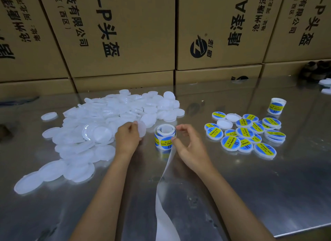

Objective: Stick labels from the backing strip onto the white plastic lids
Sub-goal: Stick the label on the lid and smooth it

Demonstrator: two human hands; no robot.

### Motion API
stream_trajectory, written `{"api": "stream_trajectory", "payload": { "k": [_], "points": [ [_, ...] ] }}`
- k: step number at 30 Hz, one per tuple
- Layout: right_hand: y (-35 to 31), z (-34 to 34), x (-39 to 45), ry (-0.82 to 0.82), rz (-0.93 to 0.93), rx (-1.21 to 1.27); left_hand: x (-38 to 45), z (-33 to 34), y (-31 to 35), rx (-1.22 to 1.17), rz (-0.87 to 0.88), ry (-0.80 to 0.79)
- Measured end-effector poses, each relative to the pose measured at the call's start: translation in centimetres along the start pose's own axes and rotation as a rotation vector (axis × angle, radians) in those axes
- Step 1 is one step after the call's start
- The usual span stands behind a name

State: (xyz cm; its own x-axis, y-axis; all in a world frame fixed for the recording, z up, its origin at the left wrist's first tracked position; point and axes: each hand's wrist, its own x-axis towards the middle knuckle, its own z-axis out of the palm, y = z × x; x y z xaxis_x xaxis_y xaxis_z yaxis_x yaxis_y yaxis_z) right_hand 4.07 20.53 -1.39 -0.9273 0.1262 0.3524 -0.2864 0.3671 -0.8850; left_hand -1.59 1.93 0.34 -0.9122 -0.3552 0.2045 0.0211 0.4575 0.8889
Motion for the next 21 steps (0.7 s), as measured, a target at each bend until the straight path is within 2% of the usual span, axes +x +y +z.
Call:
{"api": "stream_trajectory", "payload": {
  "k": [3,5,9,13,15,17,21],
  "points": [
    [-0.2,0.2,-0.3,-0.087,0.019,0.024,-0.3,-0.7,1.2,-0.474,-0.260,-0.078],
    [-0.4,0.3,-0.4,-0.159,0.045,0.040,-0.6,-1.1,1.7,-0.697,-0.322,-0.167],
    [-0.8,0.3,-0.4,-0.150,0.010,0.060,-1.2,-1.4,2.7,-0.764,-0.314,-0.245],
    [-0.8,0.0,-0.4,-0.065,0.023,0.089,-1.2,-1.5,3.1,-0.576,-0.346,-0.306],
    [-0.6,0.0,-0.2,-0.043,0.023,0.076,-1.2,-1.3,3.1,-0.367,-0.278,-0.428],
    [-0.3,0.1,0.0,-0.032,0.016,0.075,-1.4,-0.9,3.2,-0.123,-0.230,-0.482],
    [0.5,0.4,0.2,-0.019,0.030,0.082,-1.6,0.6,2.6,0.188,-0.037,-0.362]
  ]
}}
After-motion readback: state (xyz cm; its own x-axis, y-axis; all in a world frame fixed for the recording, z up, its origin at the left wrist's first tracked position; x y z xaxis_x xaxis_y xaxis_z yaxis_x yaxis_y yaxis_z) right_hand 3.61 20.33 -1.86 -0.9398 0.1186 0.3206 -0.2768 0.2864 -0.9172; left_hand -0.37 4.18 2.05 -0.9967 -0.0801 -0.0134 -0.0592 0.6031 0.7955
